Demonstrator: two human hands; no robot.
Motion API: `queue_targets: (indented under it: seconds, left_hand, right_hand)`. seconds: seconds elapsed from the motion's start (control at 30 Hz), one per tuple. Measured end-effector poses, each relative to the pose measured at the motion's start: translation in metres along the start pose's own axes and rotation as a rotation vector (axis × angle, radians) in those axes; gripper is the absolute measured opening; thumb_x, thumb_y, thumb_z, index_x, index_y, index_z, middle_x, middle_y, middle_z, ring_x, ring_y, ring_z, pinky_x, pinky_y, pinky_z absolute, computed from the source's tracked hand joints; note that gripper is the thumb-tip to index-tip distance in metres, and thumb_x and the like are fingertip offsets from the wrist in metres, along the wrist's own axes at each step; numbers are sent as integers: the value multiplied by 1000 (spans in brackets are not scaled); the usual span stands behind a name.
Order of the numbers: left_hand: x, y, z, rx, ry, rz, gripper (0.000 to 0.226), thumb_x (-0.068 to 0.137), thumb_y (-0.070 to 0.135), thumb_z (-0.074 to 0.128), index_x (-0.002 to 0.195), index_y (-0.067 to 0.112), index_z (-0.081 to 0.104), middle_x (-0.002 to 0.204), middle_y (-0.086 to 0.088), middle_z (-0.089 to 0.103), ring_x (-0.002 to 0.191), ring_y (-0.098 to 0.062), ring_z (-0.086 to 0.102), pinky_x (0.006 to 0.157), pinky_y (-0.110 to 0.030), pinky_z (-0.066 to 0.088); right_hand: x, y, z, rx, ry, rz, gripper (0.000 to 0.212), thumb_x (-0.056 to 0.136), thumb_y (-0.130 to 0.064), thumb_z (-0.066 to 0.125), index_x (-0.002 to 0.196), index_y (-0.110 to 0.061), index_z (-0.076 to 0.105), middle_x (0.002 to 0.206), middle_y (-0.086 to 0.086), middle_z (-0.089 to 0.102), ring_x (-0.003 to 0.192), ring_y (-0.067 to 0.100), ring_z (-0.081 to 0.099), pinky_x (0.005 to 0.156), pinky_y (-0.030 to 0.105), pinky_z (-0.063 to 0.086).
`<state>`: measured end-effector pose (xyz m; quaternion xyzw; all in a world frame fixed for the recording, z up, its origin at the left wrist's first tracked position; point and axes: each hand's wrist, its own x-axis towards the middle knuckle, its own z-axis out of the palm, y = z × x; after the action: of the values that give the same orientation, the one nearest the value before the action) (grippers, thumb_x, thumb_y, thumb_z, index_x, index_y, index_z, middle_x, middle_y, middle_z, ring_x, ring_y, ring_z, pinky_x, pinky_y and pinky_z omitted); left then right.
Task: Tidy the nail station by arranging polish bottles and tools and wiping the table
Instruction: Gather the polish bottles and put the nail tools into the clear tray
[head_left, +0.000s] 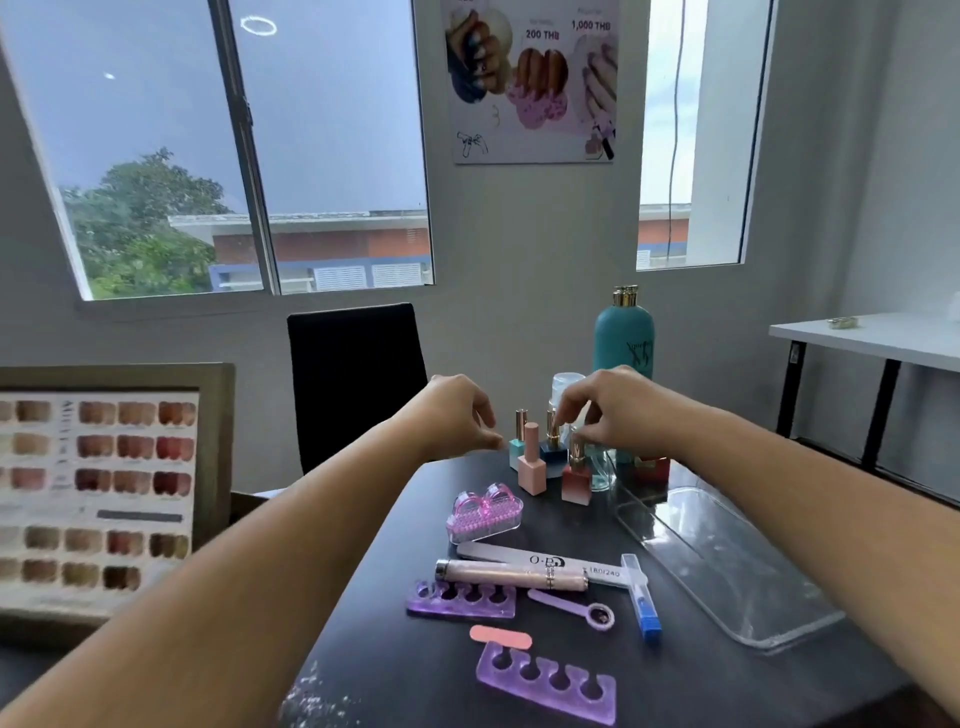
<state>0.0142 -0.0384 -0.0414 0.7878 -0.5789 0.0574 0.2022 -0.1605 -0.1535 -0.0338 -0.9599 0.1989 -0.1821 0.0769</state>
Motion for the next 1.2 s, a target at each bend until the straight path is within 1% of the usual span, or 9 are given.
queue_targets:
  seconds: [0.17,0.23,0.4,0.57,0.73,0.8,0.9,1.03,1.2]
  left_hand:
    - [-62,-4,-10,-5,-14,-32,30,75,35,74,95,13,70,80,4,62,72,-8,56,63,-13,41]
    - [-80,-10,-4,-3,-27,-53,35,76,36,72,102,13,68,90,1,65,80,-10,58,71,-17,45]
    - [-95,-23,22,-35,-72,-135,54,78,37,71,123,15,55,119,-3,60,106,-18,55,92,-29,46]
    - [-81,-32,41,-60,-117,-185,58,79,36,70,128,13,50,125,-5,58,112,-20,54,94,-29,42]
    - [-60,-32,50,-76,-96,-182,33,79,34,70,101,9,68,101,-7,69,90,-18,60,78,-27,49]
    - [-55,-31,52,-87,-71,-185,27,78,34,72,86,8,71,85,-5,69,74,-15,58,65,-24,47]
    - [-51,-30,53,-104,-30,-180,24,74,30,76,81,7,72,72,0,62,61,-10,53,52,-16,38]
    - [-54,-37,46,-141,23,-194,24,71,28,78,76,6,73,67,0,61,56,-7,51,49,-15,35]
    - [-65,-54,27,-196,97,-263,24,68,30,80,73,8,74,64,0,64,56,-9,55,50,-16,41]
  right_hand:
    - [-22,-35,3,34,-67,-12,15,81,-18,70,96,-20,72,93,-6,69,79,2,61,70,9,47]
    - [-31,-44,11,39,-138,-3,17,82,-19,70,98,-19,71,94,-7,67,82,2,60,73,10,45]
    - [-42,-46,40,-46,-362,73,19,80,-17,72,99,-13,72,100,0,70,92,14,64,87,26,51]
    - [-38,-36,52,-90,-463,140,18,78,-17,75,95,-11,75,98,2,73,92,15,65,86,30,52]
    - [-31,-28,58,-102,-551,170,15,78,-19,74,93,-15,74,99,0,71,93,15,63,86,34,54]
    - [-29,-27,61,-91,-543,183,19,75,-25,77,90,-14,73,95,1,70,90,16,63,83,33,55]
    - [-26,-28,67,-82,-514,181,19,74,-24,78,87,-12,71,92,2,70,84,14,62,74,30,54]
    - [-22,-32,70,0,-471,160,15,73,-12,77,76,-18,64,79,-4,63,73,9,56,60,21,46]
    - [-19,-40,68,66,-355,97,16,74,-8,76,86,-14,69,78,-6,59,76,11,56,68,21,47]
